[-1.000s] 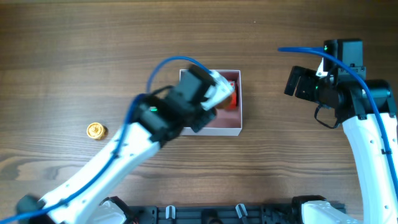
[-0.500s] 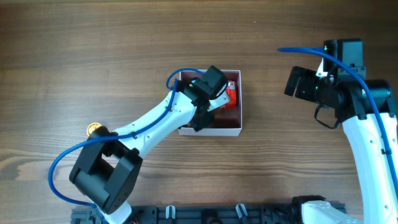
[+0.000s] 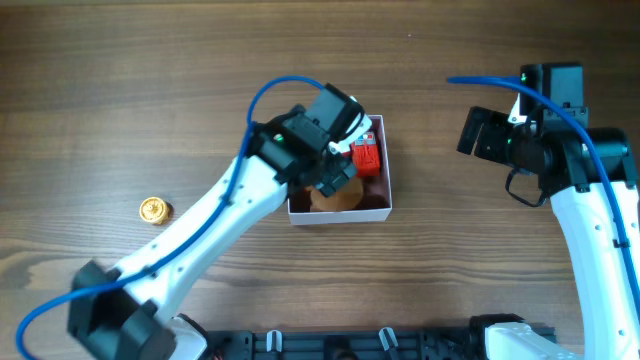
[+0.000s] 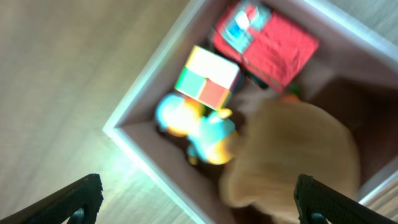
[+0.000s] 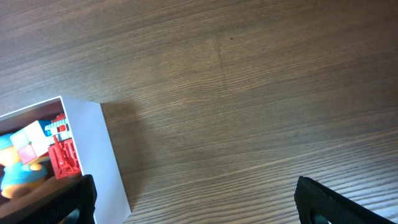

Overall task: Pack container
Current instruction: 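Lower the plush toy into the box with the left gripper and release, then grasp the gold disc with the left gripper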

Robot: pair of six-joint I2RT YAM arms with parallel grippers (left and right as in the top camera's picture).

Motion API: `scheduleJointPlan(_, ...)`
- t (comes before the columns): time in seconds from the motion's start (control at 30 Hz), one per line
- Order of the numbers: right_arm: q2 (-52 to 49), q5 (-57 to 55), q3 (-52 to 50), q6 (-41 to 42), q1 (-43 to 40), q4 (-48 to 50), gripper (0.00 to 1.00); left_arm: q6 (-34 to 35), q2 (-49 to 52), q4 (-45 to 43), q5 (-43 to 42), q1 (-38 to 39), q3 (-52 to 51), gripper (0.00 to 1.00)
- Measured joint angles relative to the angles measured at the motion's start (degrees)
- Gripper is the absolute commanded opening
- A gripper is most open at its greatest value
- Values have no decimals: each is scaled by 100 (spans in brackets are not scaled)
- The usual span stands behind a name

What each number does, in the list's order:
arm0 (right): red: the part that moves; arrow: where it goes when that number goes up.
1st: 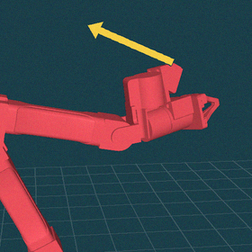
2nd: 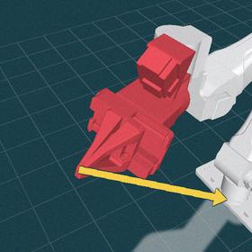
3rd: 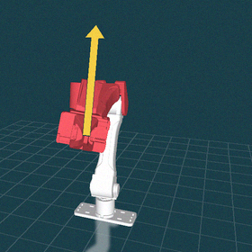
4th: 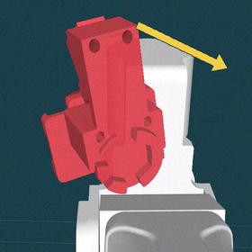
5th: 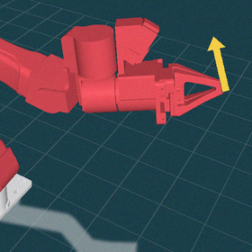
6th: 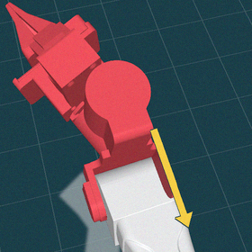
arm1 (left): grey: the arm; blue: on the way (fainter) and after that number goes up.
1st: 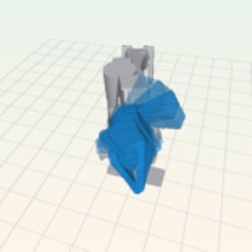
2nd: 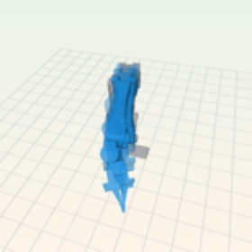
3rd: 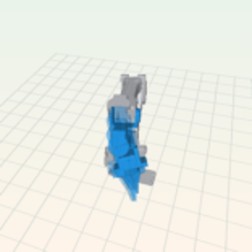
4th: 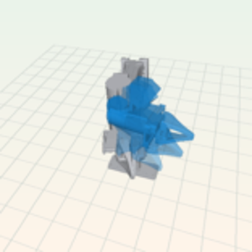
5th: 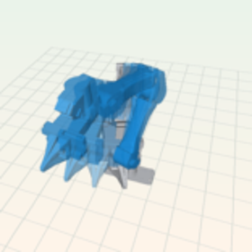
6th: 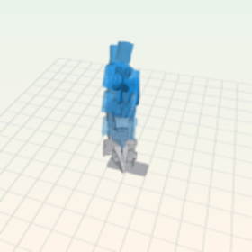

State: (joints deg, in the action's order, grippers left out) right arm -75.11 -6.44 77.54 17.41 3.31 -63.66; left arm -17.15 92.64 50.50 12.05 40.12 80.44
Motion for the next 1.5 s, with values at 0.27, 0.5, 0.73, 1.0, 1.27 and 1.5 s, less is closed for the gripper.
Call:
scheduleJointPlan(0.27,0,0,0,0,0,0,100,400,-223,142,28,0,57,100)
scheduleJointPlan(0.5,0,0,0,0,0,0,100,743,-170,225,-1001,0,57,94)
scheduleJointPlan(0.73,0,0,0,-2,0,-7,100,1016,538,1147,-1196,0,61,100)
scheduleJointPlan(1.0,0,0,0,-48,0,-20,100,2240,-254,1235,-439,-343,61,100)
scheduleJointPlan(1.27,0,0,0,-127,0,-13,100,3816,-1840,1943,-551,-4824,28,100)
scheduleJointPlan(1.5,-2,0,0,-127,0,-15,100,3941,-1530,634,-1008,-6275,-1989,100)
